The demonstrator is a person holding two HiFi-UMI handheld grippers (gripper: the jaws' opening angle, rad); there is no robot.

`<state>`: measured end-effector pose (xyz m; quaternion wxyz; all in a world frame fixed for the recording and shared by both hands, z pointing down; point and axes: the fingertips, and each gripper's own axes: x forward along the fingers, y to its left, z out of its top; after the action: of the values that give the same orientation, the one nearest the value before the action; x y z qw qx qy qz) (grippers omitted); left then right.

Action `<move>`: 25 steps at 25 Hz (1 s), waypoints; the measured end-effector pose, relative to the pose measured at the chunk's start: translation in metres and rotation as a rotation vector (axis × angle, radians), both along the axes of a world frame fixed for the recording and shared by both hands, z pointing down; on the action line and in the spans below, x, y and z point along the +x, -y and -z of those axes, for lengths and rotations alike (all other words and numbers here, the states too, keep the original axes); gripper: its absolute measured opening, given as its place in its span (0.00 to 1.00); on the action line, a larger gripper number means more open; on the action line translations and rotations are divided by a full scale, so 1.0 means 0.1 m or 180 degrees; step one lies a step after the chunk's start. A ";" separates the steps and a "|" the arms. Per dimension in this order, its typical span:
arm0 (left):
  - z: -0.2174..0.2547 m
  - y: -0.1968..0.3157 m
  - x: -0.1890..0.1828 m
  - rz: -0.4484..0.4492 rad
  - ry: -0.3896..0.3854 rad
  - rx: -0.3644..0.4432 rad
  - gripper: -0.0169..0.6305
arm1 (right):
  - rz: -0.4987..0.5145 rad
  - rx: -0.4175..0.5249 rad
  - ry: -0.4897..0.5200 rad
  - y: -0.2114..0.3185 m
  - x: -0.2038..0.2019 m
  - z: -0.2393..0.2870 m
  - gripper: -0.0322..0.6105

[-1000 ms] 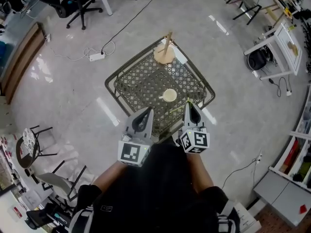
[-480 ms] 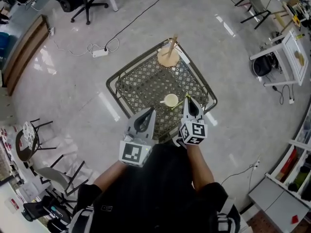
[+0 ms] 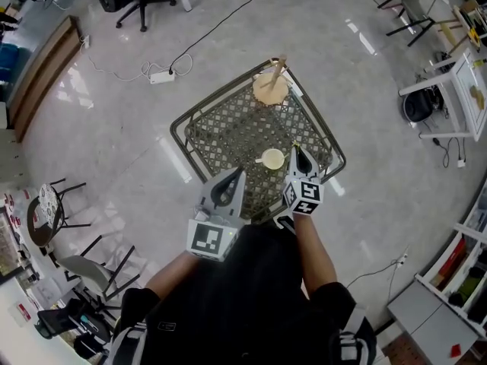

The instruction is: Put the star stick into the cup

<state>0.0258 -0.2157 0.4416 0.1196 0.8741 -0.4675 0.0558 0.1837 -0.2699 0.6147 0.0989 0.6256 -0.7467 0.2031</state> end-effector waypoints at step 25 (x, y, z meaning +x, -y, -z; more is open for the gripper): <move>-0.06 0.19 -0.05 0.0028 -0.0062 -0.0072 0.05 | 0.0321 -0.0876 0.0118 0.33 -0.01 -1.12 0.08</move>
<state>0.0206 -0.2344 0.4478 0.1343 0.8711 -0.4695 0.0520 0.1827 -0.3033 0.7265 0.1801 0.5639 -0.7440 0.3098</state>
